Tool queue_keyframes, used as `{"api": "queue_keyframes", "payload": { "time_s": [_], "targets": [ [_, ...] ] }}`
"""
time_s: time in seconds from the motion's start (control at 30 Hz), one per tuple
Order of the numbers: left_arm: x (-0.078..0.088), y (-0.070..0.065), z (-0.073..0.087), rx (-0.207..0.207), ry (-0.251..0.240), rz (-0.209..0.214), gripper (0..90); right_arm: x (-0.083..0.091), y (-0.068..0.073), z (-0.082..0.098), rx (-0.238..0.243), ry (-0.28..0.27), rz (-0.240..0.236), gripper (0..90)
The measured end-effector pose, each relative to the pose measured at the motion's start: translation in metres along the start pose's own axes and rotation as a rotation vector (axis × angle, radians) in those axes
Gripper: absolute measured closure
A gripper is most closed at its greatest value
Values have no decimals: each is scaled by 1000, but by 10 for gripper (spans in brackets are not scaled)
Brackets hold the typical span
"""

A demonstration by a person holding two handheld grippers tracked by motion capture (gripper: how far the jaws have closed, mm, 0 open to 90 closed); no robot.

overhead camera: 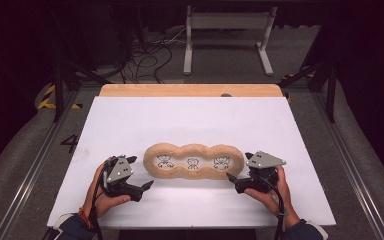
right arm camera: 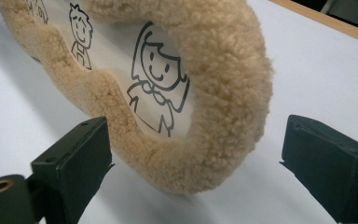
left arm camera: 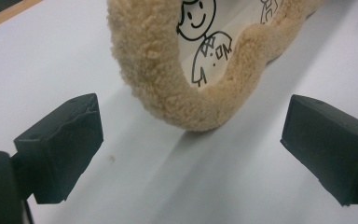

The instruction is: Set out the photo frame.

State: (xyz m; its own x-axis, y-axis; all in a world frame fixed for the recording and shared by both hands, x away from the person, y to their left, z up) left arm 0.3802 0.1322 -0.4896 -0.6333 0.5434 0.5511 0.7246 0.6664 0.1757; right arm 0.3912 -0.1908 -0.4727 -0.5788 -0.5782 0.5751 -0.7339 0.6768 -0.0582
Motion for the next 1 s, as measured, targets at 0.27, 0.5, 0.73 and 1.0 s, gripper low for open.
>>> {"api": "queue_keyframes", "payload": {
  "time_s": [0.27, 0.5, 0.73, 1.0],
  "targets": [
    [12, 2, 8, 13, -10, 5, 58, 6, 0, 3, 1, -5, 11, 86],
    [19, 5, 17, 8, 2, -6, 60, 12, -2, 6, -4, -19, 24, 97],
    [22, 7, 23, 10, 5, -3, 55, 20, -5, 15, -8, -16, 44, 99],
    [24, 7, 34, 4, 24, 1, 55, 27, -14, 30, -13, 0, 77, 100]
  ]
}}
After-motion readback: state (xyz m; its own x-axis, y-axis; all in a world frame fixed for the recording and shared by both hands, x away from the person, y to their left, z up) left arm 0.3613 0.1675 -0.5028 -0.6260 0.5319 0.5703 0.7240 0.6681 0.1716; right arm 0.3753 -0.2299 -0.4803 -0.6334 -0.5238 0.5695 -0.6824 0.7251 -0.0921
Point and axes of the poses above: each handheld gripper's, and its own axes: x roughly backward along the jaws, z roughly out of its underside, y roughly to its left, the point moved 9 cm from there along -x, roughly forward along the jaws, and after that the axes turned 7 degrees about -z, right-handed, at the moved point
